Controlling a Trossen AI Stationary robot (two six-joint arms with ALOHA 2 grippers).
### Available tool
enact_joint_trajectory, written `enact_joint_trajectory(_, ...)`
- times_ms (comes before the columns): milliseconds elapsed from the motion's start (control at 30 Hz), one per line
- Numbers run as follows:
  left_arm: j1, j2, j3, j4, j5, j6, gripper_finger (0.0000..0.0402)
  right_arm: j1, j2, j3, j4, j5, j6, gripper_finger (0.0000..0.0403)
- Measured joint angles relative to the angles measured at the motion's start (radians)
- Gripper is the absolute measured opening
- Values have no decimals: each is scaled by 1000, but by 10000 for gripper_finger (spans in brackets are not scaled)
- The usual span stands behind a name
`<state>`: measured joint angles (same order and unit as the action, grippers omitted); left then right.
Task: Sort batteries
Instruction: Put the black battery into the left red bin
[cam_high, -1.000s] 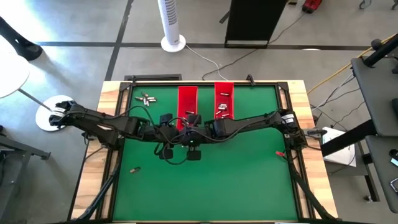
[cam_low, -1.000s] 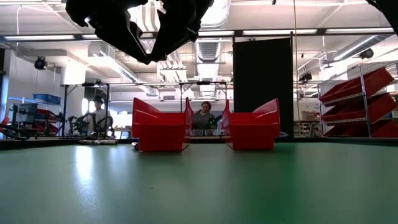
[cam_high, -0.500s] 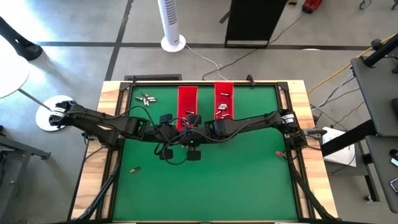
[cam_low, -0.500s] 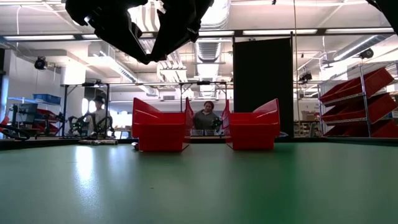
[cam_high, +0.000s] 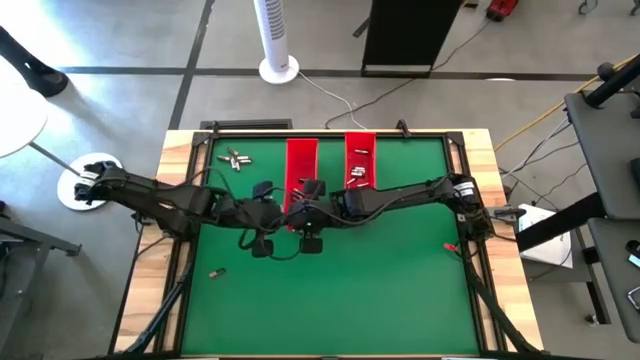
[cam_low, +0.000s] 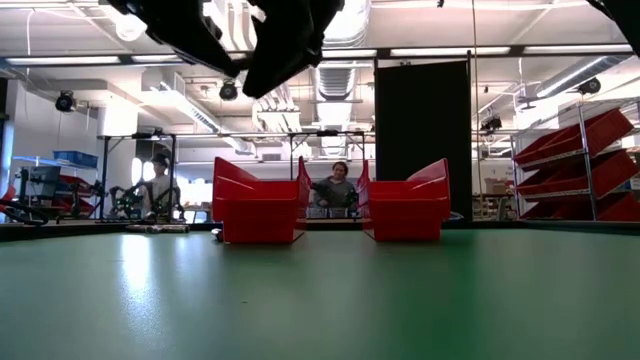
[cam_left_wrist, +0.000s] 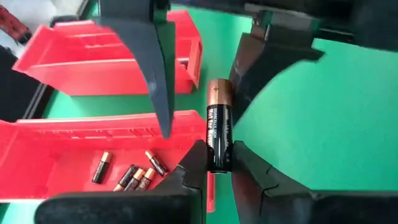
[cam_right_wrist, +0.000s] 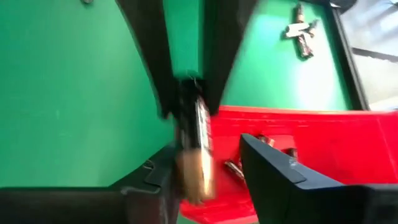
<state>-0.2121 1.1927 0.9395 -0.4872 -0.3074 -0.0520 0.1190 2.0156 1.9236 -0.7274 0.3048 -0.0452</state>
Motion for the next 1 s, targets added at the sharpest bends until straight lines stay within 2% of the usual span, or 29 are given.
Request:
enact_joint_trajectory(200,-15,-66,-14,-42,-17,-14,26,43,-65,-7,-8,91,16,186)
enact_joint_trajectory(300,-13,-65,-17,-80,-47,-21,26,65,-94,-27,-49,136,47,197)
enact_joint_trajectory(467,32,-28,-17,-62,-33,-2,26,114,-134,-99,-120,232,138,205)
enact_joint_trajectory(633,177,31,40,-112,68,61,26,176,-157,-173,-180,260,270,206)
enact_joint_trajectory(800,310,135,141,-183,188,141,26,251,-160,-182,-282,323,422,206)
enact_joint_trajectory(1000,375,316,264,-285,248,228,26,353,-160,-182,-452,353,626,206)
